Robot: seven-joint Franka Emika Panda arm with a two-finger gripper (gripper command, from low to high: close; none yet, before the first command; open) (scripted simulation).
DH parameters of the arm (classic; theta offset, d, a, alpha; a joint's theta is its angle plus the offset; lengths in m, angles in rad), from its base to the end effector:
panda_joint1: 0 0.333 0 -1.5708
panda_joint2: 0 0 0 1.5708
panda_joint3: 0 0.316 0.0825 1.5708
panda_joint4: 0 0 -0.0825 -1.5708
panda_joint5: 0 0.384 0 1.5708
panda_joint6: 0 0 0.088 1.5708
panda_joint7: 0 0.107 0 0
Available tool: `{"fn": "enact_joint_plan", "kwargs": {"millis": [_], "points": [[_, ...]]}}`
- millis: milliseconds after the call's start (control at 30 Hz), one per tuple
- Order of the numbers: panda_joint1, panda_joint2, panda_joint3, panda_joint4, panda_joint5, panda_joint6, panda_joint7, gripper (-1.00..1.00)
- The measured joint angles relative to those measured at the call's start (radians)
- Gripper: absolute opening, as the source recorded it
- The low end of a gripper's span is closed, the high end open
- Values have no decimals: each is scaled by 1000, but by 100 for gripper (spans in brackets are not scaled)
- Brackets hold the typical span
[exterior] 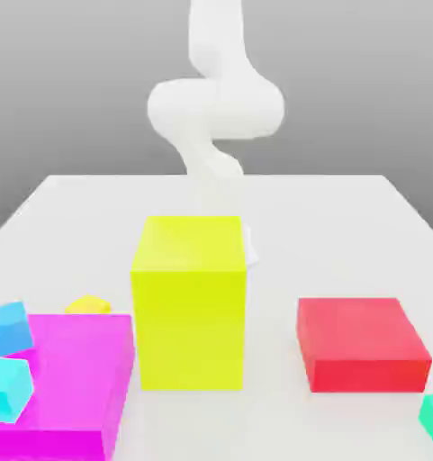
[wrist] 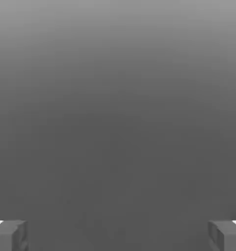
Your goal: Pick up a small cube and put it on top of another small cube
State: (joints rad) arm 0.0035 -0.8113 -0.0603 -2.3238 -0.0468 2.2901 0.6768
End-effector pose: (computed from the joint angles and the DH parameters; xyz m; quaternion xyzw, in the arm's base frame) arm 0.3434 -0.0302 0.6999 -0.8668 0.3244 -0.3601 0.1171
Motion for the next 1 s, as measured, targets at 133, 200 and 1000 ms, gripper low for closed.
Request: {"fn": "enact_joint_plan", "kwargs": {"millis": [133,200,1000], "points": [[6,-15,-99,-40,-77,-14,-204,0],[10,-21,-148,-60,-115,-19,-302,0],[81,28,-729,-310,-559,18,-1470,0]]}}
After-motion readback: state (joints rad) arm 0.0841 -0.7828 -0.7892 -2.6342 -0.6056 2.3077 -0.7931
